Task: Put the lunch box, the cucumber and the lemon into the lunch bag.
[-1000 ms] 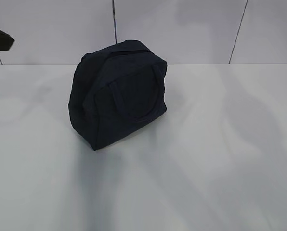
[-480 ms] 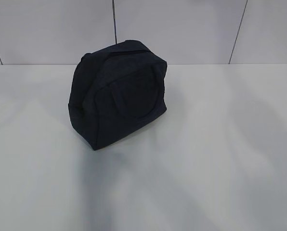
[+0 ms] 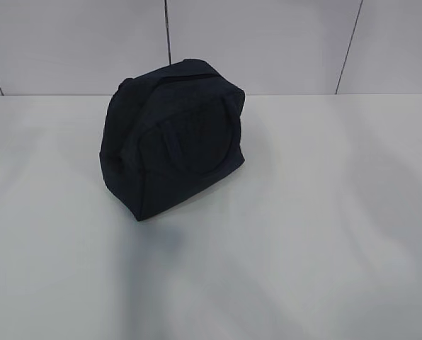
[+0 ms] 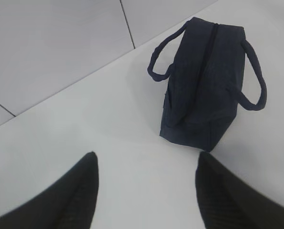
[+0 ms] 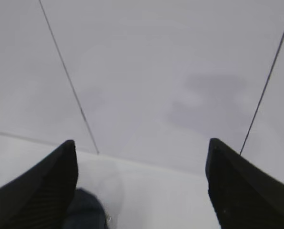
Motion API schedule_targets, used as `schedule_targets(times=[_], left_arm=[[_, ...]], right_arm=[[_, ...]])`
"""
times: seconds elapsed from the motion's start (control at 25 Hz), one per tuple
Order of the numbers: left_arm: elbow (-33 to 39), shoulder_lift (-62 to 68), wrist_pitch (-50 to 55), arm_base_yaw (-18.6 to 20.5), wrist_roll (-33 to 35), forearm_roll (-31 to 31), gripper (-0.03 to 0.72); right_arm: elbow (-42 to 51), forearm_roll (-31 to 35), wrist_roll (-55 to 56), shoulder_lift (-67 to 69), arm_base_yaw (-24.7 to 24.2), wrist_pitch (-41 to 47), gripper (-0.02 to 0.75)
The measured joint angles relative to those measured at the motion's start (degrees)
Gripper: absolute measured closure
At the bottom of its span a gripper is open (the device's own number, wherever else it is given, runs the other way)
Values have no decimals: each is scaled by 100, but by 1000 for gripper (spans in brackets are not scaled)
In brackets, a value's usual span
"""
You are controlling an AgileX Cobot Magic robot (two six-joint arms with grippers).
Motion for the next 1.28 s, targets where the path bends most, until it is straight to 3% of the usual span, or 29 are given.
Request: schedule_targets(times=[0.24, 0.44, 0.92, 1.28], left_arm=[[0, -215, 52, 0, -191, 303, 224], [0, -223, 364, 0, -560, 693, 224], [59, -936, 926, 0, -1056, 1007, 224], [1362, -1852, 1144, 0, -1624, 960, 228]], right_arm=[[3436, 125, -179, -991, 0, 0, 133], [5369, 77, -514, -2193, 0, -10, 144], [7203, -240, -600, -4169, 0, -43, 147], [8885, -254, -600, -5789, 0, -56, 147]])
